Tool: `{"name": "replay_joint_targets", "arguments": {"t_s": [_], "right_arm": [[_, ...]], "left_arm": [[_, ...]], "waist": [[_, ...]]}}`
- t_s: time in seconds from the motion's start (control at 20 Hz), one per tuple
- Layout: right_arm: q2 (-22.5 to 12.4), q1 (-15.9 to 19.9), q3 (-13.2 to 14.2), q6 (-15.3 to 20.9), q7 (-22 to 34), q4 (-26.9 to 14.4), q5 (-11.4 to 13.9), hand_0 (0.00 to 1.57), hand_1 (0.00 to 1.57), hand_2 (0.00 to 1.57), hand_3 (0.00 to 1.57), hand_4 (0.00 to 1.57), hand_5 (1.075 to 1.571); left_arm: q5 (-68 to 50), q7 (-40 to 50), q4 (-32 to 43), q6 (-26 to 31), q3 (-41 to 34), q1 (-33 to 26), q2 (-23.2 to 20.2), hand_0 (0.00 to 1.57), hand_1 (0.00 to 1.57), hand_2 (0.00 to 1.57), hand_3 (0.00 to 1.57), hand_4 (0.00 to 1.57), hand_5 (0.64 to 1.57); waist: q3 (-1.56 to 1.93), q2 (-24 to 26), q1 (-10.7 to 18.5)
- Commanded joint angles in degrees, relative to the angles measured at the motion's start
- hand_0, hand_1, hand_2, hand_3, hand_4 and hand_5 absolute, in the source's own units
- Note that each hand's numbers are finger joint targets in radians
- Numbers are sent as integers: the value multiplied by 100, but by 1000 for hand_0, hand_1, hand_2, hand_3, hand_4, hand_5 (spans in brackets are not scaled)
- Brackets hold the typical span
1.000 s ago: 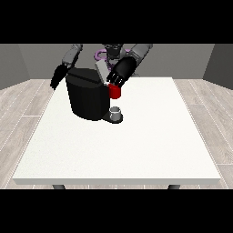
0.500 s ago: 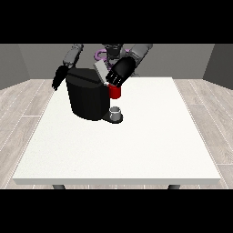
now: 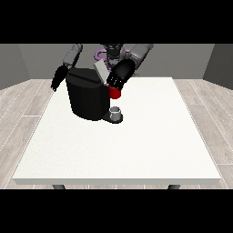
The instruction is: Insert the coffee pod into the coffee machine and close the lid
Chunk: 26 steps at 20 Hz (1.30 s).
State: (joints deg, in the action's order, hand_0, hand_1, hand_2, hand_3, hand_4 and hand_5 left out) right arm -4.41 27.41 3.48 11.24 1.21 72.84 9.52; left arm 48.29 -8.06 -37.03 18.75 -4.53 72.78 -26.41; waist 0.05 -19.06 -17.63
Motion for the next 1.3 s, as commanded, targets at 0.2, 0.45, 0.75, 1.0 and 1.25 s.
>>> {"name": "replay_joint_targets", "arguments": {"t_s": [0.2, 0.45, 0.75, 1.0, 1.25], "right_arm": [[17, 54, 55, 92, -54, -28, 3, 0, 0, 0, 0, 42, 1571], [-30, 280, -8, 44, 146, -10, 67, 0, 0, 0, 0, 144, 1571], [0, 141, -49, 172, -54, -48, 189, 0, 0, 0, 0, 218, 1571], [-281, 17, 113, -219, -102, 129, -80, 0, 0, 0, 0, 161, 1571], [47, 144, -165, 166, -42, 73, 261, 0, 0, 0, 0, 207, 1571]], "left_arm": [[65, -254, 73, -179, -11, -60, 12, 1117, 1117, 1136, 985, 0, 1571], [-68, -270, 62, -265, -240, 326, -51, 1206, 1206, 1179, 956, 0, 1571], [55, -604, 19, -581, -144, 55, -7, 1224, 1224, 1202, 978, 0, 1571], [212, -937, 36, -755, -131, -81, -387, 1144, 1144, 1115, 841, 0, 1571], [335, -787, 81, -773, -76, 195, -300, 815, 815, 912, 662, 0, 1571]], "waist": [[-4, -146, 72], [-4, -250, -77], [-5, -336, -4], [-5, -368, -199], [-4, -435, -169]]}}
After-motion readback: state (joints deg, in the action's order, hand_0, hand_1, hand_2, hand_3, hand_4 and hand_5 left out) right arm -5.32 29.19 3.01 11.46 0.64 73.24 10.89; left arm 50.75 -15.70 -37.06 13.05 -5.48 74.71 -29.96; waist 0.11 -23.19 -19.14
